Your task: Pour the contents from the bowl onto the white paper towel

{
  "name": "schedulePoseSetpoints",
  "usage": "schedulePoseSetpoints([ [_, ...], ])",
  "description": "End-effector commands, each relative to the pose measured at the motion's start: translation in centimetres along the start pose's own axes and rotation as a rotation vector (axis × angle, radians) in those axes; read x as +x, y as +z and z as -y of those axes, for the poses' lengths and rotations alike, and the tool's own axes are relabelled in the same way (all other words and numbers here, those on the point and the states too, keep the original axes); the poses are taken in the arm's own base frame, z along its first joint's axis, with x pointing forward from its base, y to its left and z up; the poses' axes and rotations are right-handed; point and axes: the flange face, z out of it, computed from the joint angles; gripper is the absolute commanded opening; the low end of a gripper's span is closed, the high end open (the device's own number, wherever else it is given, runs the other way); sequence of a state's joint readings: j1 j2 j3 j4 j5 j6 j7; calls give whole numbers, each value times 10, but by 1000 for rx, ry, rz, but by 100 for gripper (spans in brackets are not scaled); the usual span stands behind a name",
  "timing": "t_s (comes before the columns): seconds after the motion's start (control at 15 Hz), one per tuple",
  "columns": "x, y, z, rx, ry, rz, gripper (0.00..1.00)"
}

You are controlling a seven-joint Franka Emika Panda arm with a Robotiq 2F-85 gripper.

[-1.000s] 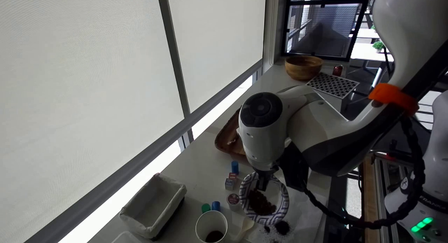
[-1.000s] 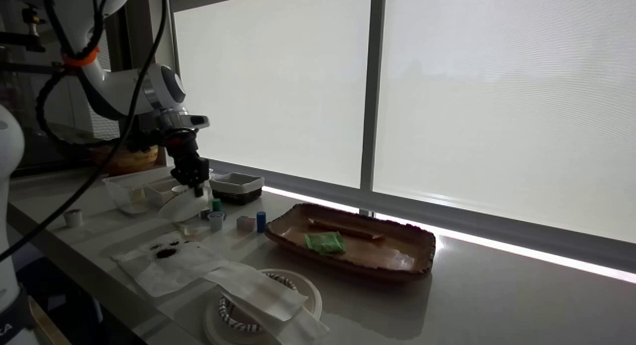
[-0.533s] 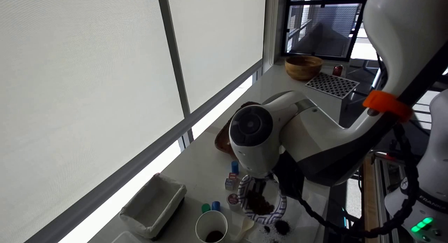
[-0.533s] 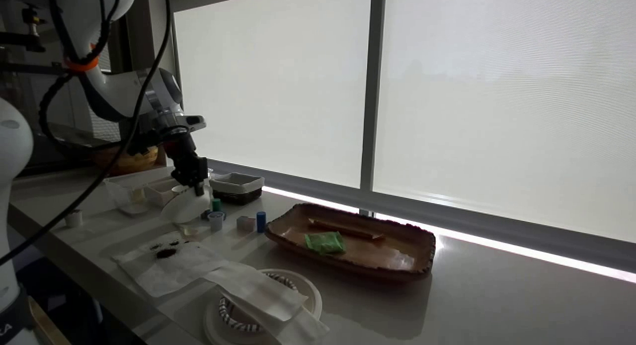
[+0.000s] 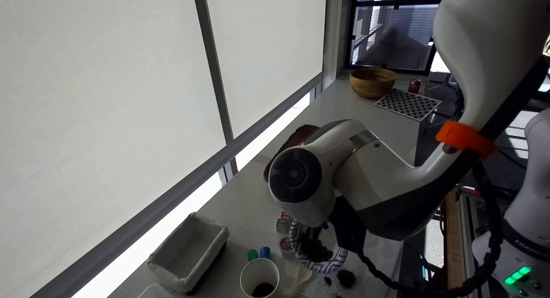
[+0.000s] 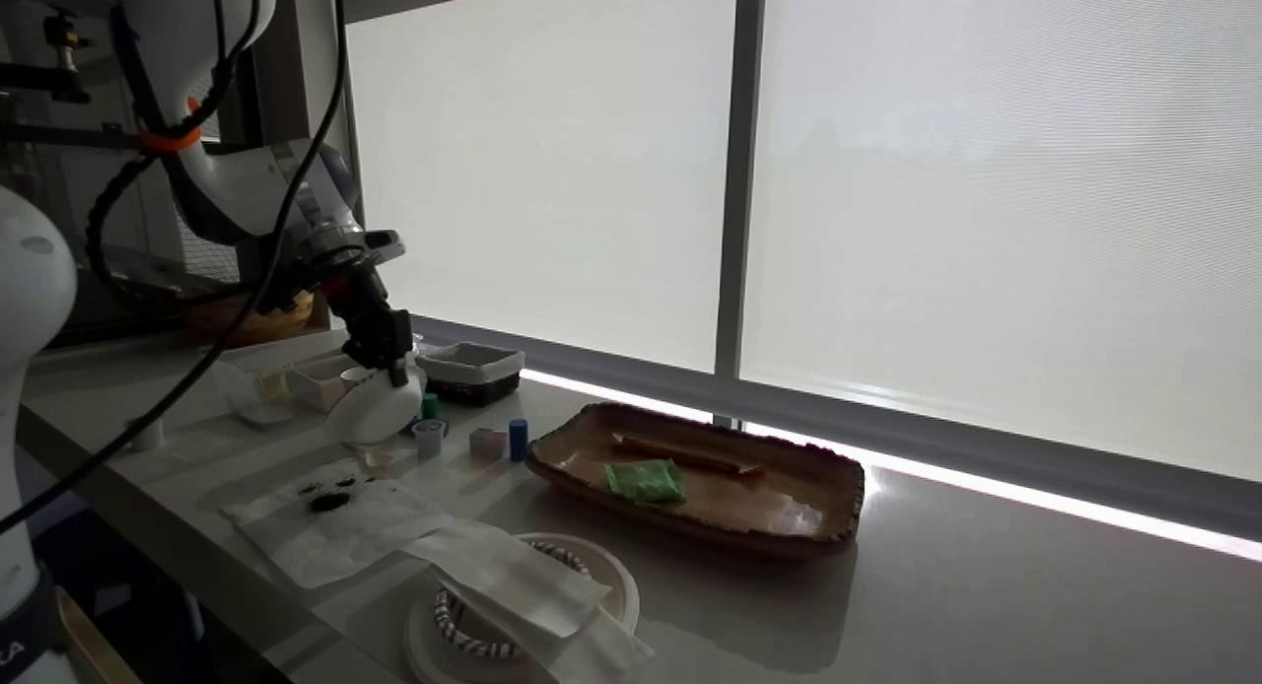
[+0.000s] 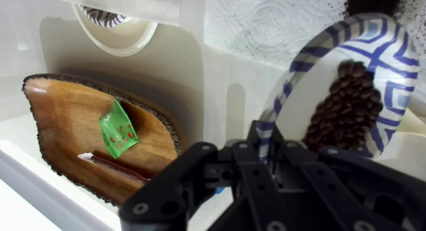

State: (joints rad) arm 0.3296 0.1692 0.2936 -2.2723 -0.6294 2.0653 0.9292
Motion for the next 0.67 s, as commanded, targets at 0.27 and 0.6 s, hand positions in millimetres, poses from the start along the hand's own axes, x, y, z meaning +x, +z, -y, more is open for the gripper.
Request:
schedulePoseSetpoints([
  [0.27,8,-4,16,-90,17,4,1],
  [0.6,10,-8,25,-126,18,16,1],
])
